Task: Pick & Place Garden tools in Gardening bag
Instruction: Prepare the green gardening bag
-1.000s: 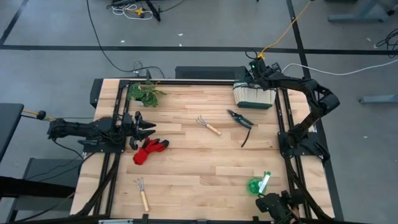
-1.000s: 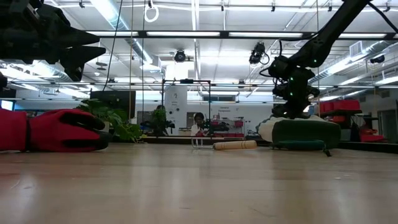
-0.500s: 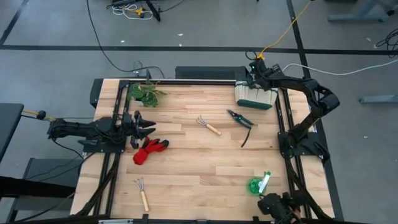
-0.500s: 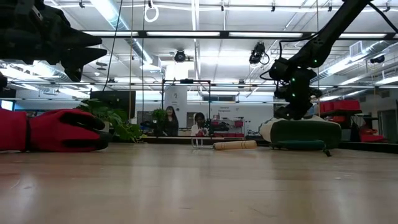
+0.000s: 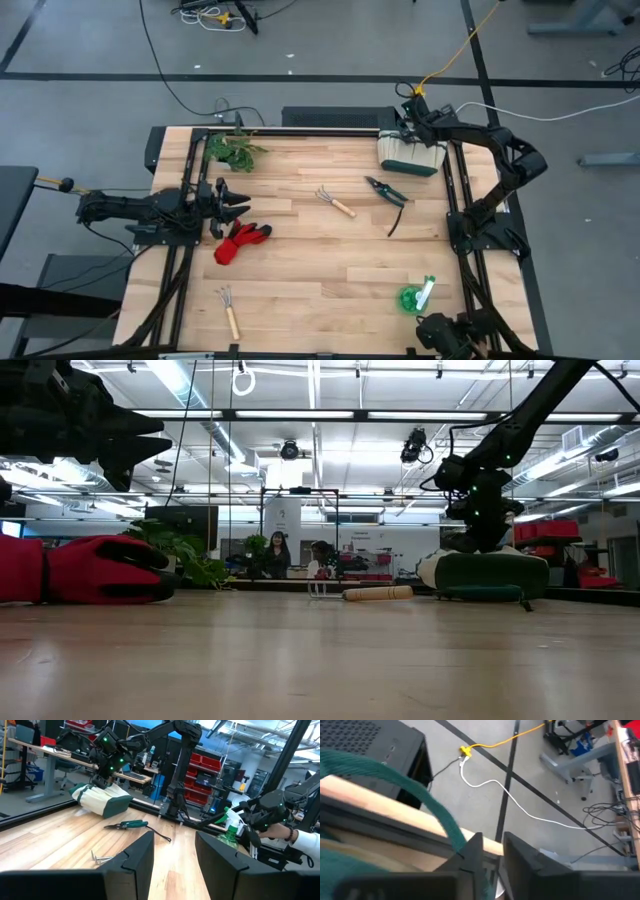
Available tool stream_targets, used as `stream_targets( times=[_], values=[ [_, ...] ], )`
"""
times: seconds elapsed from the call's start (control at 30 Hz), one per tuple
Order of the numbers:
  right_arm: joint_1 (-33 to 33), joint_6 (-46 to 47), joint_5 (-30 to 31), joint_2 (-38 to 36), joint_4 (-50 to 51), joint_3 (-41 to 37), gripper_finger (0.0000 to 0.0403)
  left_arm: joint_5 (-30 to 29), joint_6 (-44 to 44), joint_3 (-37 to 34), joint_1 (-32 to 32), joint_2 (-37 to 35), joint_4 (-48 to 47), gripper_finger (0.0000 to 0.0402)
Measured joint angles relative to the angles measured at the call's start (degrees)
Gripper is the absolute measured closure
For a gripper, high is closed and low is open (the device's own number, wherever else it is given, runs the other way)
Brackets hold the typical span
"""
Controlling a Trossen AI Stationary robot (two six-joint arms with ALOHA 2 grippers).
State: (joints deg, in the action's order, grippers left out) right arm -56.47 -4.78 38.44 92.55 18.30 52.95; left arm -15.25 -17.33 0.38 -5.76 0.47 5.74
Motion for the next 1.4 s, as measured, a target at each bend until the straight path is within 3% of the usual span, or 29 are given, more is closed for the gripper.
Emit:
stream_targets(
  times=[0.2, 0.37, 0.83, 1.27, 1.4],
  values=[
    [0.07, 1.49, -3.29, -1.18, 4.21, 0.58, 0.0248, 0.0, 0.0, 0.02, 0.02, 0.0, 0.0, 0.025],
    [0.2, 4.08, -3.87, -1.18, 9.9, 3.95, 0.0221, 0.0, -0.02, 0.02, 0.0, 0.0, 0.0, 0.025],
    [-0.2, 4.77, -4.9, -0.39, 11.78, 4.44, 0.0243, 0.0, -0.04, 0.0, 0.0, 0.0, 0.0, 0.025],
    [-1.14, 5.49, -8.29, 0.75, 12.26, 4.44, 0.0234, 0.03, -0.06, 0.0, 0.0, 0.0, 0.0, 0.025],
    [-1.2, 4.81, -5.64, 2.96, 12.35, 4.44, 0.0234, 0.04, -0.06, 0.02, 0.0, 0.0, -0.02, 0.025]
  ],
)
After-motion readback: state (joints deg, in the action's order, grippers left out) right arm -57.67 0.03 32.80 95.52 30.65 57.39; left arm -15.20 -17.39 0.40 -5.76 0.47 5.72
